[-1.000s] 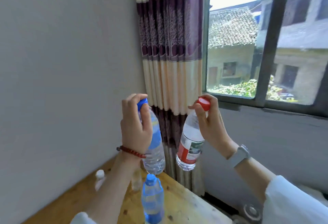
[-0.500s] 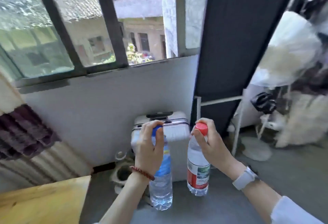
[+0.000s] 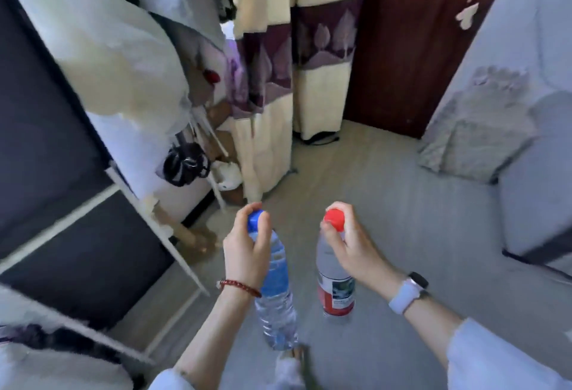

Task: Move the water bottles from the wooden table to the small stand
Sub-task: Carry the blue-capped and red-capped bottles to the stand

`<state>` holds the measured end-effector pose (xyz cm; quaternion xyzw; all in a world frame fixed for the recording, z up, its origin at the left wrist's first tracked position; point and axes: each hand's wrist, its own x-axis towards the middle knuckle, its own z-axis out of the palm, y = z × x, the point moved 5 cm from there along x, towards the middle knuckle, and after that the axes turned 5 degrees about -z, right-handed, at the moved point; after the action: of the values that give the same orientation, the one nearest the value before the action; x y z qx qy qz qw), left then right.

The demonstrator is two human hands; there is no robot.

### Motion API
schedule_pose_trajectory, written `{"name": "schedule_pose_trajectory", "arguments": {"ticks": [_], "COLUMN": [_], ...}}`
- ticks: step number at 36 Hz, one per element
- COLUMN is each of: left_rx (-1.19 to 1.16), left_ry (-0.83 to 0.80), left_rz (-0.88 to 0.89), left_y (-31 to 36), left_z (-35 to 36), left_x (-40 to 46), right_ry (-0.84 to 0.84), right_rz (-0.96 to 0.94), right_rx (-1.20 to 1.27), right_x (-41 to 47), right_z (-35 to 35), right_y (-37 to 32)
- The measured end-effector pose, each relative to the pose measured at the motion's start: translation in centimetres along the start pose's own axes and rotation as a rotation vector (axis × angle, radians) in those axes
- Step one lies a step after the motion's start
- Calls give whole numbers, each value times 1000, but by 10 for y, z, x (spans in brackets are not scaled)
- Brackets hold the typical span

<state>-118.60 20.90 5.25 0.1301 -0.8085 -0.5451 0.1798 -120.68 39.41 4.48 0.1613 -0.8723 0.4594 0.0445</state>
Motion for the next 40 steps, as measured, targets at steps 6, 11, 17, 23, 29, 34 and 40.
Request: {"name": "schedule_pose_trajectory", "arguments": {"ticks": [6, 11, 17, 23, 29, 34, 40], "left_rx": [-85, -79, -71, -71, 17, 92, 112], "left_ry": [-272, -498, -668, -756, -786, -809, -869], "left_rz": [7, 47, 116, 166, 100, 102, 183], "left_y": [37, 77, 114, 155, 202, 233, 260], "left_z": [148, 265, 389, 545, 684, 781, 900], "left_x": [91, 146, 185, 232, 289, 339, 410], "right_ry": [171, 319, 457, 514, 529, 488, 403], "right_rz": [151, 246, 356, 386, 371, 378, 470], "right_rx": [-78, -125, -178, -196, -196, -197, -186], "right_x": [77, 124, 157, 207, 285, 360, 446], "right_z": [-89, -175, -261, -351, -454, -523, -593], "right_y": [80, 131, 204, 311, 398, 461, 545]}}
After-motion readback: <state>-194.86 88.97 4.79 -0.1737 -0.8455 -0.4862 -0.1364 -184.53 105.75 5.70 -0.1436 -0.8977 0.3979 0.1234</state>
